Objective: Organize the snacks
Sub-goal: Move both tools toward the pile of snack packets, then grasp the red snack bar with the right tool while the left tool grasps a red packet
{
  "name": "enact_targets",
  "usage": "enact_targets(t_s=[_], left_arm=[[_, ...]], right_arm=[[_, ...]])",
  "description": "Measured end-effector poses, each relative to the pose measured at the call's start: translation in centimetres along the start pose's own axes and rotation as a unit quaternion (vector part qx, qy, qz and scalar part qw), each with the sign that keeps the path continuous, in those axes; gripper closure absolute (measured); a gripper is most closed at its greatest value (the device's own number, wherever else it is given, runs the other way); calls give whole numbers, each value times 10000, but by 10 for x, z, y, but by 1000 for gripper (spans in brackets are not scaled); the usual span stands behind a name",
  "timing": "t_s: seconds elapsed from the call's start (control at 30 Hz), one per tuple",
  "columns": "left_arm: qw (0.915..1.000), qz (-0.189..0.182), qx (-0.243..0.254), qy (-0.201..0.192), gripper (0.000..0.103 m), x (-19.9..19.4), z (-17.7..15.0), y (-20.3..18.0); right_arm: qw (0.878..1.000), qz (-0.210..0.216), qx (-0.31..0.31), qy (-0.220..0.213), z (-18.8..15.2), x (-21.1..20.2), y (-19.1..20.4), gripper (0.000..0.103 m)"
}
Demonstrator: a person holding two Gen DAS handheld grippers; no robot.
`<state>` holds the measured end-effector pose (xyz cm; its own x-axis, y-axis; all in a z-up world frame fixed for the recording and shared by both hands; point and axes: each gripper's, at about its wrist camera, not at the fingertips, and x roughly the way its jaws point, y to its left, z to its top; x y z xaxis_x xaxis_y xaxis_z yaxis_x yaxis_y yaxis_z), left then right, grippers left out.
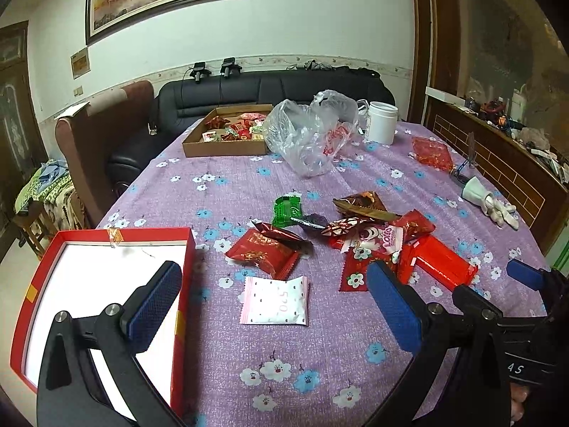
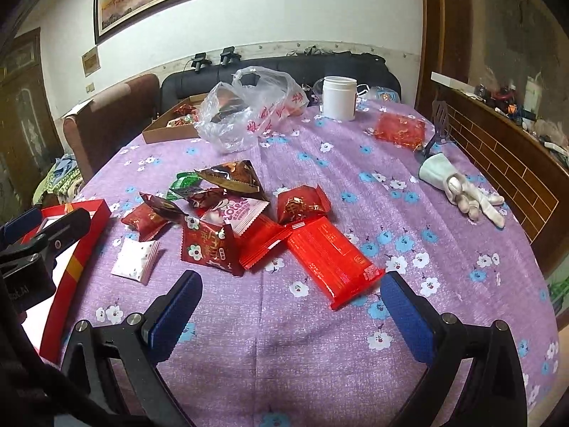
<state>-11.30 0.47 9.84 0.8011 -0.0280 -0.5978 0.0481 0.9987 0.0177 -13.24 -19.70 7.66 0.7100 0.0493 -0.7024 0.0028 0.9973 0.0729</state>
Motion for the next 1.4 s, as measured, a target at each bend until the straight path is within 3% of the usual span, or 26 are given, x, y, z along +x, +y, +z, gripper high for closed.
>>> enact_targets(t_s=[0.13,0.27,0.37,0.57,0.7,0.9,1.07,1.23,1.3,1.4], left_arm=[[9996,-107,155,199,0,12,-2,-9],[9938,-507,331,931,0,49,-5,-21],[9902,-428,274,1300,0,73,-8,-23],[9869,-528,371,1481,0,85,-8,-27],[9819,-746,631,1621,0,89,-10,-43],[9734,-1052,856,1847,0,114,-7,-69],[9689,-1384,758,1907,0,125,-6,-76],[9682,-1511,723,1860,20,125,-8,-77],[9683,-1553,752,1808,40,122,-8,-79],[9688,-1595,731,1751,45,121,-8,-78]], right_arm=[[10000,-34,-49,-56,-2,4,-6,2],[9998,-76,-112,167,-7,22,-26,2],[9989,16,-107,462,-5,43,-41,4],[9973,-91,-218,698,10,79,-45,6],[9925,-205,-214,1183,17,111,-49,20],[9937,-232,-329,1050,16,110,-51,28],[9943,-228,-324,986,16,106,-55,34],[9948,-246,-291,944,15,105,-55,37],[9950,-259,-249,934,14,103,-55,41],[9951,-277,-200,923,13,100,-55,50]])
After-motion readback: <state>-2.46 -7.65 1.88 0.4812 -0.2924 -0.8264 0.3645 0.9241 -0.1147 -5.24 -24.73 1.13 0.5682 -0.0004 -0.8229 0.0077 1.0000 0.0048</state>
